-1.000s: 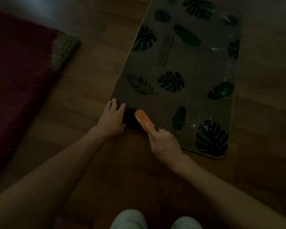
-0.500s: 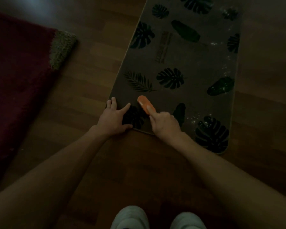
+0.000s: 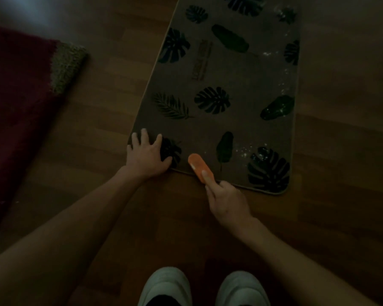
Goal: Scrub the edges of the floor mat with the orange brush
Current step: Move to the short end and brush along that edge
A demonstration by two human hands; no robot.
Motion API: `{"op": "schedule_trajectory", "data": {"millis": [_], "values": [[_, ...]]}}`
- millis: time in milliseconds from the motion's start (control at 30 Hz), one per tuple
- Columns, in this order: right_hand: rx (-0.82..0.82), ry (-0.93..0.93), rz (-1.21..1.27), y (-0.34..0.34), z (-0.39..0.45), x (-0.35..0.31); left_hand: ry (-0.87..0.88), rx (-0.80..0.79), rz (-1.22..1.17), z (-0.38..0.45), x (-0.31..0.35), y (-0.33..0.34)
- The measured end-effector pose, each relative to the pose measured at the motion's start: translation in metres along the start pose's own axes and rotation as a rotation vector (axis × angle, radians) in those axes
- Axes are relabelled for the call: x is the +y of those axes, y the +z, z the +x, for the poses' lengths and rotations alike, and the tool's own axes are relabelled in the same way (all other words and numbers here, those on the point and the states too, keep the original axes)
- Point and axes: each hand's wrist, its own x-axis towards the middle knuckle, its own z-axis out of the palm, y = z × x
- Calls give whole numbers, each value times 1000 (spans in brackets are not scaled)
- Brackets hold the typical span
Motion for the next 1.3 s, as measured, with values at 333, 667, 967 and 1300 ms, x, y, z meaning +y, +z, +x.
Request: {"op": "schedule_trajectory", "data": {"millis": [333, 667, 967, 1300], "values": [[-25, -3, -129, -36, 84, -12, 153, -74, 67, 1, 17, 8], [16, 26, 57, -5, 1, 21, 128, -48, 105, -1, 24, 10], [-3, 65, -76, -24, 31, 13, 156, -38, 149, -2, 45, 14], [11, 83, -40, -43, 59, 19, 167, -68, 153, -2, 43, 9]]}}
